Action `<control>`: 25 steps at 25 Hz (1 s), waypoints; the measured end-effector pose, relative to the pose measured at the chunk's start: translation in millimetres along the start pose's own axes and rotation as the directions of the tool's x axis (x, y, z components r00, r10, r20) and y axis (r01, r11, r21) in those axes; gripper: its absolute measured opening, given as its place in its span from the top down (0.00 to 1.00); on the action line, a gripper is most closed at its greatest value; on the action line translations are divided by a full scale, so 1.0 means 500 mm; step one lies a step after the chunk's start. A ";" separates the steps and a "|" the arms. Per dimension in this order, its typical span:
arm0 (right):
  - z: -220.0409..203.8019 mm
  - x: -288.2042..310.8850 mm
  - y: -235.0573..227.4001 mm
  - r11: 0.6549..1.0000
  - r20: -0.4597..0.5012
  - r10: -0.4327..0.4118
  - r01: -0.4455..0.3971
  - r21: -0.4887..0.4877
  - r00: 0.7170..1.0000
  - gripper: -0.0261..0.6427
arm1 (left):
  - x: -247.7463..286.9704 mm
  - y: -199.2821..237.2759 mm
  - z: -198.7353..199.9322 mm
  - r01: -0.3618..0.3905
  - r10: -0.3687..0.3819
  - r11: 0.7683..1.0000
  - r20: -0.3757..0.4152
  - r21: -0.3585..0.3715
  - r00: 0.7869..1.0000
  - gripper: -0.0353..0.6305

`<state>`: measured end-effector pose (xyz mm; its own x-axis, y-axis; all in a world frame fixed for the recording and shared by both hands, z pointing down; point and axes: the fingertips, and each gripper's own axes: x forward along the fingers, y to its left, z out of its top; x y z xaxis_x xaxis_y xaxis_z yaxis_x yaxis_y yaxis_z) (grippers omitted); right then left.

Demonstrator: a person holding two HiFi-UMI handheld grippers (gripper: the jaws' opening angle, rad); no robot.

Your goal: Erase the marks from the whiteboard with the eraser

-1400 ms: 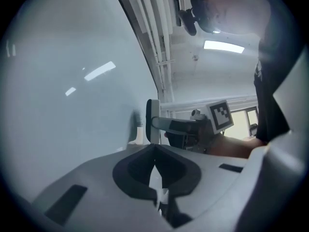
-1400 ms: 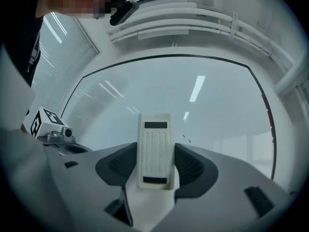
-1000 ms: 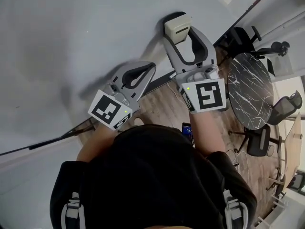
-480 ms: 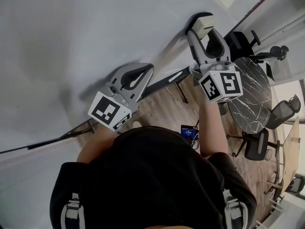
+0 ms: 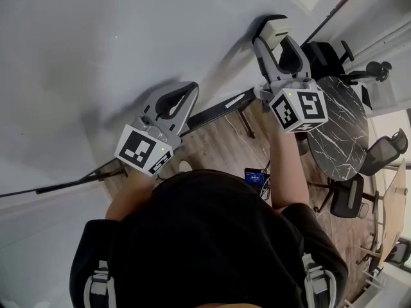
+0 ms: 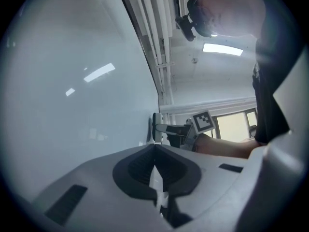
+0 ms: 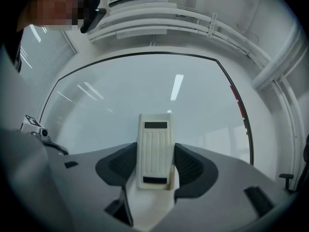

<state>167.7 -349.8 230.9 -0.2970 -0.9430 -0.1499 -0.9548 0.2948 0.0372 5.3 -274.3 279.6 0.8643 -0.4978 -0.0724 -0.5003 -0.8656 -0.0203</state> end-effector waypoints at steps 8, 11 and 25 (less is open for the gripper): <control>0.030 -0.012 0.146 0.985 0.023 0.127 -0.124 -0.120 0.992 0.60 | -0.013 0.017 -0.003 -0.047 0.047 0.999 0.002 0.006 0.999 0.94; 0.045 -0.005 0.205 0.968 0.020 0.166 -0.159 -0.194 0.986 0.60 | -0.021 0.021 0.004 -0.060 0.060 0.998 0.006 0.013 0.998 0.94; 0.051 0.032 0.245 0.958 0.033 0.178 -0.166 -0.232 0.983 0.60 | -0.048 0.039 -0.005 -0.072 0.072 0.997 -0.003 0.024 0.997 0.94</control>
<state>46.2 -324.8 207.8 -0.4619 -0.8698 -0.1736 -0.8680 0.4031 0.2898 -24.9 -279.4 283.2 0.8262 -0.5590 -0.0706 -0.5622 -0.8261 -0.0387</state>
